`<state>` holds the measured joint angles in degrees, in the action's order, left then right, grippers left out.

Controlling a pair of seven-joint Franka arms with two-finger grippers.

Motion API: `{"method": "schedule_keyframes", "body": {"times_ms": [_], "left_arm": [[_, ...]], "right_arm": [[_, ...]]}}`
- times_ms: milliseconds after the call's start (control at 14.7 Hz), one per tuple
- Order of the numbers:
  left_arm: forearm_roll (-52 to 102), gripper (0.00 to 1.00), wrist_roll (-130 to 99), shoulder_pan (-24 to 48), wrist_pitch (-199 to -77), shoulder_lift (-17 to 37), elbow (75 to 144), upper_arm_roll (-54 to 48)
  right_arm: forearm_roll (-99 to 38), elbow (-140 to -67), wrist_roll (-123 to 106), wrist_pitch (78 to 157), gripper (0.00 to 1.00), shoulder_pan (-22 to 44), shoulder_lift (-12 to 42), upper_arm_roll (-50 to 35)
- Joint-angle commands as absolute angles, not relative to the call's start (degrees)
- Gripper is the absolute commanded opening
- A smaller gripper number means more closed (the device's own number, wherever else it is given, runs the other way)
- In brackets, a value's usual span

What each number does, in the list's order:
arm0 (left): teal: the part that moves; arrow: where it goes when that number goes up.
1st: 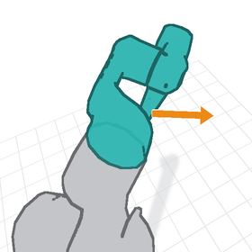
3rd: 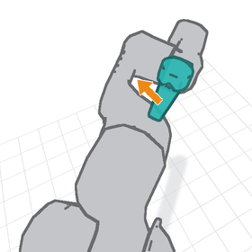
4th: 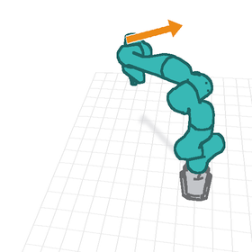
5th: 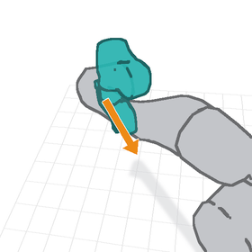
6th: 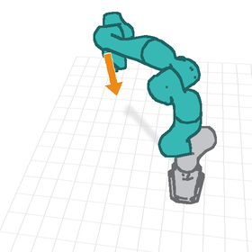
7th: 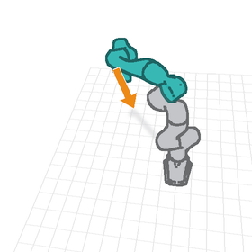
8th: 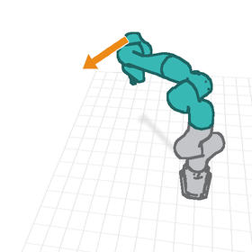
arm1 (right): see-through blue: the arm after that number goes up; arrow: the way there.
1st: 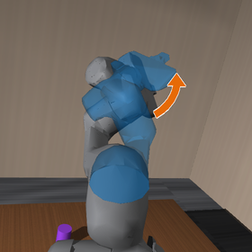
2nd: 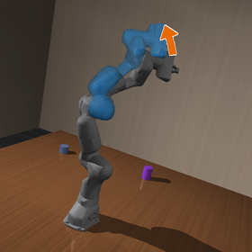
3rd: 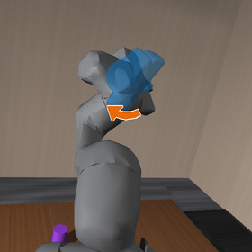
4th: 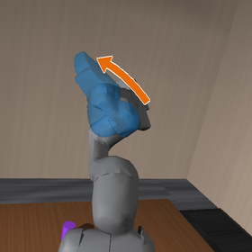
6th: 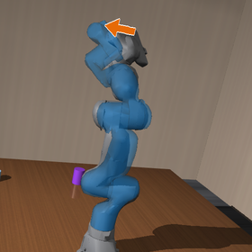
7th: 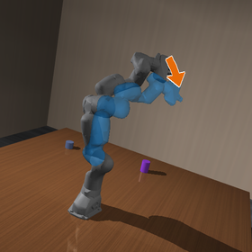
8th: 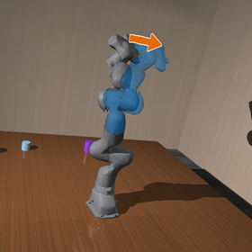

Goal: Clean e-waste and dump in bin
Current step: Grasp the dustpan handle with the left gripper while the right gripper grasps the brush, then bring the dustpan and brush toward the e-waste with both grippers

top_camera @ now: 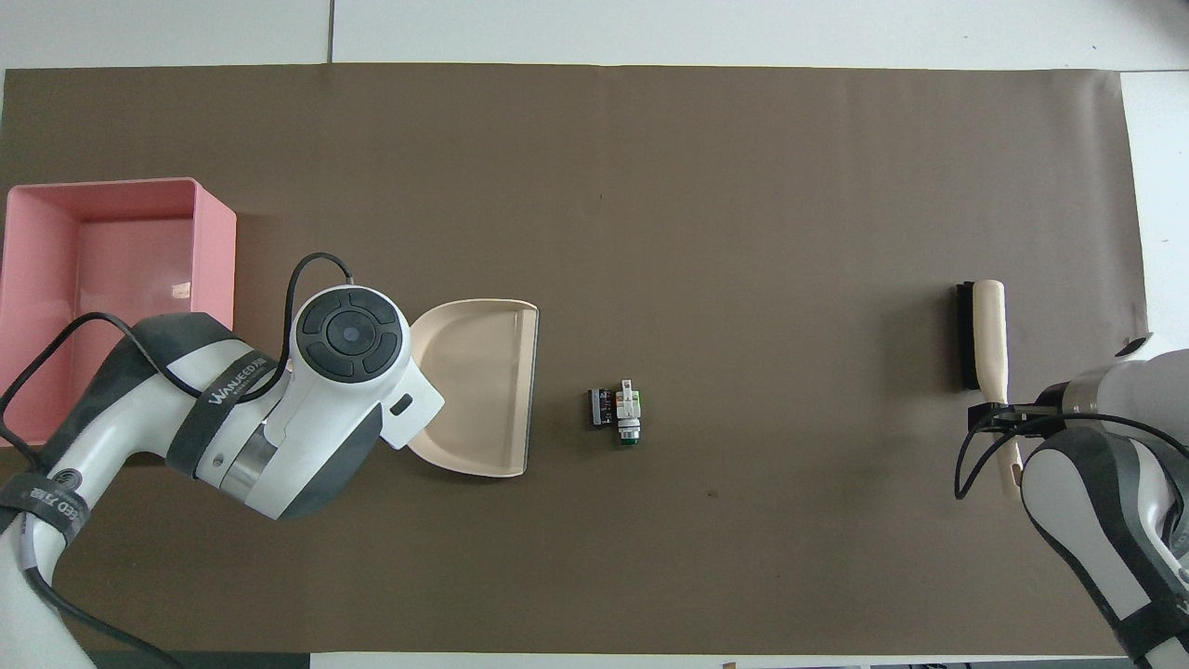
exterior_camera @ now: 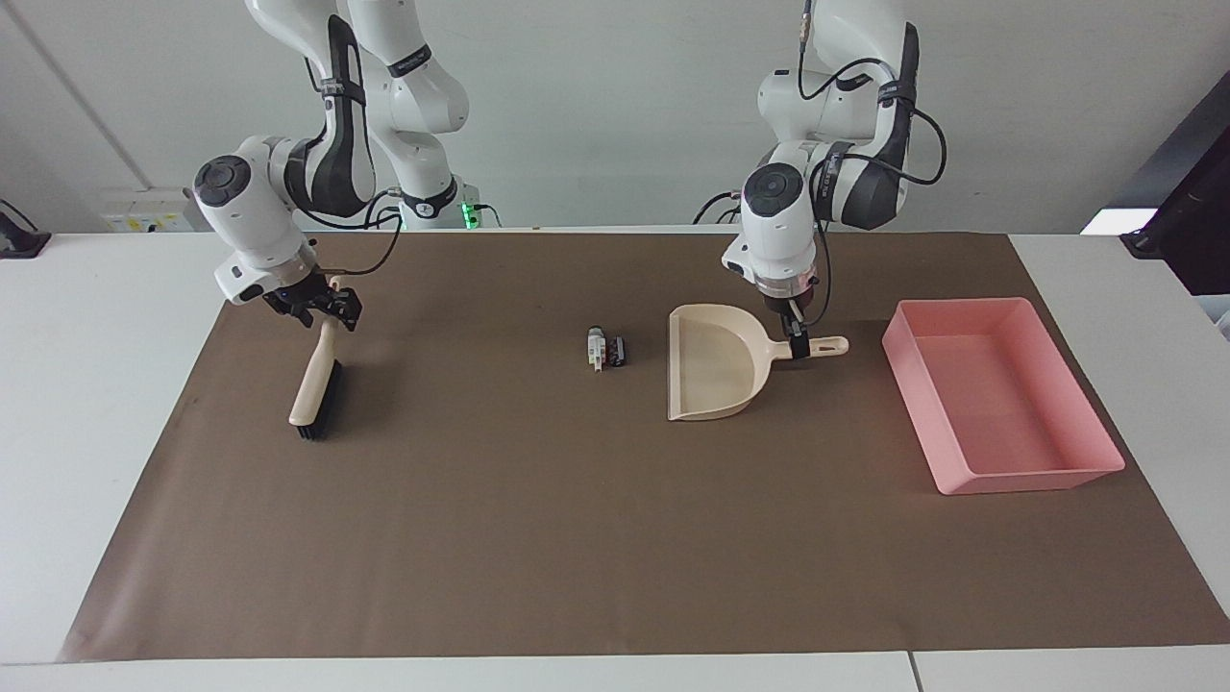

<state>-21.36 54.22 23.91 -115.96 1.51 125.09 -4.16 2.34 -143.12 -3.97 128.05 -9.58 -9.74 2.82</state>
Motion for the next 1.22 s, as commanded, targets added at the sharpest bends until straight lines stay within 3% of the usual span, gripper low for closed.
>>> {"method": "schedule_keyframes", "body": {"times_ms": [0, 136, 204, 408, 543, 747, 883, 1019, 1087, 1155], "left_arm": [[-24.7, 0.95, 51.2, 24.7, -119.4, 0.8, 127.9, -3.6], [-25.2, 0.95, 50.7, 24.8, -120.0, 2.0, 128.1, -3.6], [-25.4, 0.95, 50.5, 25.1, -120.5, 2.5, 128.1, -3.6], [-25.5, 0.92, 50.8, 25.5, -119.8, 2.6, 128.1, -3.6], [-25.5, 0.83, 50.5, 25.5, -119.6, 2.6, 128.1, -3.6], [-25.5, 0.44, 48.7, 25.8, -118.9, 2.6, 128.1, -3.7], [-25.5, 0.38, 47.2, 26.2, -119.5, 2.5, 128.1, -3.7], [-25.5, 0.07, 47.2, 26.2, -119.2, 2.6, 127.9, -3.7], [-25.4, 0.00, 47.0, 26.2, -118.9, 2.7, 127.4, -3.7], [-25.4, 0.00, 46.4, 26.1, -118.8, 2.6, 126.9, -3.7]], "right_arm": [[1.3, -144.1, -6.8, 127.1, 0.52, -9.9, -11.0, 2.6], [1.3, -143.4, -8.0, 126.0, 0.08, -9.8, -10.9, 2.6], [1.3, -143.0, -8.2, 125.8, 0.00, -9.8, -10.8, 2.6], [1.3, -139.8, -7.9, 121.8, 0.00, -9.6, -9.9, 2.1], [1.4, -136.6, -8.1, 117.6, 0.00, -8.4, -10.0, 1.1], [1.4, -130.5, -4.2, 110.2, 0.00, -0.9, -10.0, 0.7], [1.4, -129.7, 3.3, 110.0, 0.00, 5.2, -9.9, 0.7], [1.4, -129.7, 8.9, 110.0, 0.00, 11.0, -9.9, 0.6], [1.4, -129.7, 12.8, 109.8, 0.00, 14.2, -10.1, 0.5], [1.4, -129.7, 17.1, 109.2, 0.00, 17.0, -10.3, 0.5]]}}
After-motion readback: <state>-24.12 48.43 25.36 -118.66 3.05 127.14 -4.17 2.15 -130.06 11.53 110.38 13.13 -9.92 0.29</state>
